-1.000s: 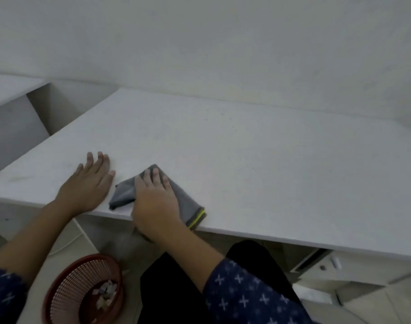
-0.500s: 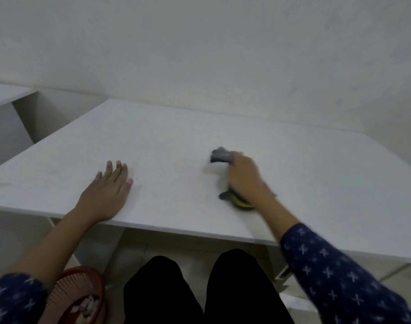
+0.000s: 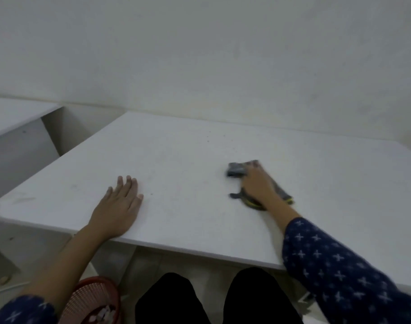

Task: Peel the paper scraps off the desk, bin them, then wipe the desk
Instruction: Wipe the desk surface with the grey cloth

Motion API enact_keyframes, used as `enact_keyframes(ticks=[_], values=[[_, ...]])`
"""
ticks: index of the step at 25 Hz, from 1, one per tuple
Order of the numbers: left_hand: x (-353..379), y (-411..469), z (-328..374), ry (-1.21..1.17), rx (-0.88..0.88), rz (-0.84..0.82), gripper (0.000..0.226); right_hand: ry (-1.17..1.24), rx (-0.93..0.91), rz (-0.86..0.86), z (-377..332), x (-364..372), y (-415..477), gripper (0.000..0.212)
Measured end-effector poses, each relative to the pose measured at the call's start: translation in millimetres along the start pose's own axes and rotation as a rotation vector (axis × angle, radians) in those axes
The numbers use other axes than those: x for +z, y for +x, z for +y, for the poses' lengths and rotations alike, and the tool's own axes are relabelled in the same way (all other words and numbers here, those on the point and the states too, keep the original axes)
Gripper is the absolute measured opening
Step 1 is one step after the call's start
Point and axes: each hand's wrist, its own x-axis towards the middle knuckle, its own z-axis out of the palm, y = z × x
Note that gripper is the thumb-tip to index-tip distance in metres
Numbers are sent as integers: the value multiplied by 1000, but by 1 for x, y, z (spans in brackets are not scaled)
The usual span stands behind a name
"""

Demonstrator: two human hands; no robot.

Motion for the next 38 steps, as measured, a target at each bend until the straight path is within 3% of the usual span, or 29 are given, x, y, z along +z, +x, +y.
enact_keyframes(ticks=[3, 5, 7, 8, 9, 11, 14, 15, 18, 20, 23, 26, 28, 31, 33, 36, 38], values=[[-3, 11, -13, 2, 38, -20, 55, 195, 81, 52, -9, -26, -6, 36], [-6, 22, -25, -14, 66, -35, 55, 303, -236, -14, -65, -24, -39, 39], [-9, 34, -37, -70, 92, -27, 58, 245, -793, -262, -129, 9, -78, 54], [-9, 38, -43, -109, 97, -4, 63, 133, -920, -356, -157, 23, -89, 59], [-10, 43, -49, -141, 91, 13, 68, 52, -936, -340, -176, 34, -84, 61], [-11, 48, -55, -160, 65, 15, 67, 124, -794, -227, -180, 41, -31, 58], [-11, 58, -55, -87, 37, -10, 62, 129, -817, -207, -112, 41, 61, 57], [-11, 61, -54, -67, 27, -9, 58, 95, -698, -126, -78, 43, 87, 57], [-12, 69, -53, -27, -3, 12, 54, -44, 71, 70, -15, 20, 107, 42], [-12, 75, -54, -21, -18, 22, 54, -41, 233, 71, -32, -2, 90, 31], [-12, 81, -59, -91, -29, 31, 55, 21, -115, 89, -117, 0, 38, 28], [-18, 86, -71, -264, 14, 111, 63, 65, -846, -293, -199, 37, -32, 49], [-23, 88, -83, -470, -53, 176, 53, 15, -1034, -355, -234, 52, -19, 56], [-20, 99, -94, -346, -47, 234, 50, -26, -884, -295, -259, 82, 51, 55], [-17, 107, -94, -126, -62, 145, 57, 12, -637, -187, -248, 91, 104, 50], [-16, 112, -90, 38, -87, 58, 57, -7, -177, -24, -169, 71, 164, 35], [-18, 113, -91, 51, -71, 52, 57, -60, 37, -44, -119, 40, 172, 32]])
